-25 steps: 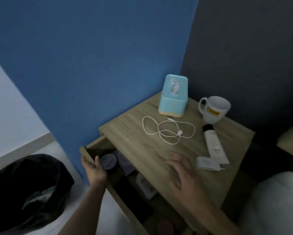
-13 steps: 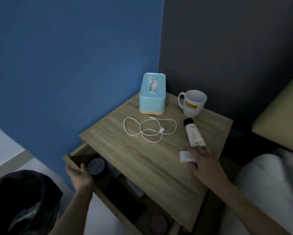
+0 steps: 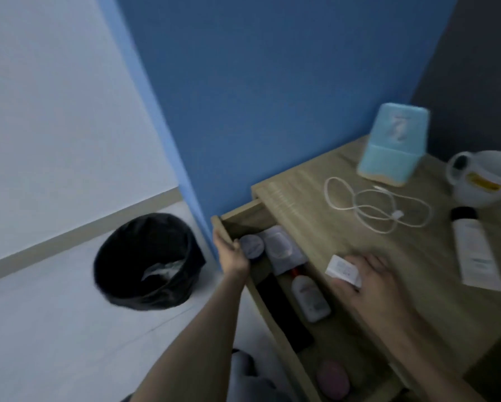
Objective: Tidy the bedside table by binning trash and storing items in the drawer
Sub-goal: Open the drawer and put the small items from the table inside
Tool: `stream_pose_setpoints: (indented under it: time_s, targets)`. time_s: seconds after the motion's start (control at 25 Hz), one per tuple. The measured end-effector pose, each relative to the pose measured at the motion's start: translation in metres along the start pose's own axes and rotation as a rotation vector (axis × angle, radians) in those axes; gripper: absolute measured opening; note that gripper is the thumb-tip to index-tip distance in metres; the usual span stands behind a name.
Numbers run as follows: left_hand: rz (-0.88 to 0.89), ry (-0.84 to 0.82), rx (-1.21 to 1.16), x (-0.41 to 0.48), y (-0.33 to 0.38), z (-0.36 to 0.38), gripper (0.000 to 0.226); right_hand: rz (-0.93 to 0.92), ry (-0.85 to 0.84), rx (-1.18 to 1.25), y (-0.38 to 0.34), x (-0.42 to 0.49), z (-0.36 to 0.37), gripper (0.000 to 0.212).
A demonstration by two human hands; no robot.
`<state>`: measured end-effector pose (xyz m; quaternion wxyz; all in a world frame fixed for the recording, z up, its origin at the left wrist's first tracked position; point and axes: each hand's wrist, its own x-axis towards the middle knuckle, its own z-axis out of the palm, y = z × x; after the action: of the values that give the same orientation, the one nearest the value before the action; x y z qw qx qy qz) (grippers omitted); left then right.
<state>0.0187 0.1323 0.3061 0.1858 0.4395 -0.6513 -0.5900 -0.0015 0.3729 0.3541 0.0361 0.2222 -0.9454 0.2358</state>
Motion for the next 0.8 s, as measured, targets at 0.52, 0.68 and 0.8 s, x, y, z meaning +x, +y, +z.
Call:
stream_pose_setpoints:
  time_s: [0.52, 0.68, 0.8]
  targets:
    - [-0.071, -0.016, -0.042, -0.011, -0.007, -0.074, 0.062, -0.122, -0.304, 0.014, -0.078, -0.035, 0.116, 0.028]
    - [-0.078, -0.014, -0.030, -0.010, -0.016, -0.088, 0.062, -0.144, -0.303, 0.000, -0.103, -0.031, 0.140, 0.038]
    - [-0.075, -0.017, -0.027, -0.009, -0.021, -0.092, 0.062, -0.105, -0.332, 0.049, -0.123, -0.022, 0.153, 0.037]
